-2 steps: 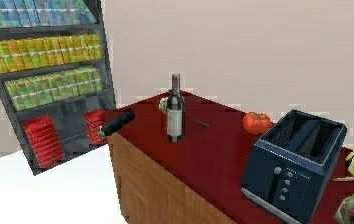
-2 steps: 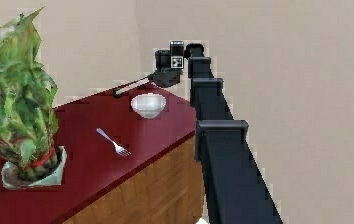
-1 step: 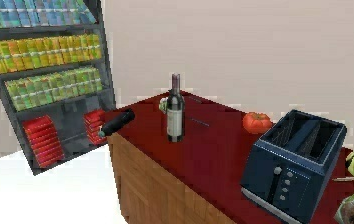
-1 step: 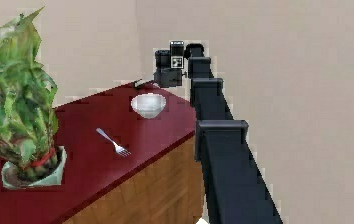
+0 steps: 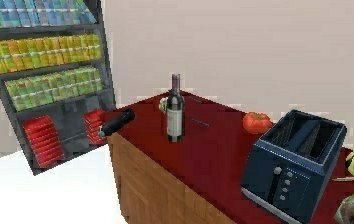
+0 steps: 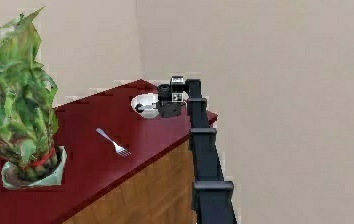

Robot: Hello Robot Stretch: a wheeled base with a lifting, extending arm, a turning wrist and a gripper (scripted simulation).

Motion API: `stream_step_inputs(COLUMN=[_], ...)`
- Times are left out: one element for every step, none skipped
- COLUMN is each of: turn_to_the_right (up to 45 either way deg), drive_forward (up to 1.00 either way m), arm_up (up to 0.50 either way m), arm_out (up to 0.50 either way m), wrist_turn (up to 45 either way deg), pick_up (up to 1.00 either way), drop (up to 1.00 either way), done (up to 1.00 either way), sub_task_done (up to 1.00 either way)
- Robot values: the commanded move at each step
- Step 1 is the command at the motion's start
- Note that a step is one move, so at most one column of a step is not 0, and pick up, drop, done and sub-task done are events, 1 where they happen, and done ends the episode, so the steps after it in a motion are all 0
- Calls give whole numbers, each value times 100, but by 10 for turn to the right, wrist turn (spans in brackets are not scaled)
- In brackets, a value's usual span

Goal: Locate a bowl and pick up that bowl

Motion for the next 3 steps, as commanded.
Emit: stream_step_inputs(turn_to_the_right=[0, 0, 0], drive_forward=[0, 0, 0], arm_up=[0, 10, 0], arm_out=[0, 0, 0], wrist_turn=[0, 0, 0], pick_up=[100, 0, 0], drop=[0, 0, 0], done=[0, 0, 100], sub_task_done=[0, 0, 0])
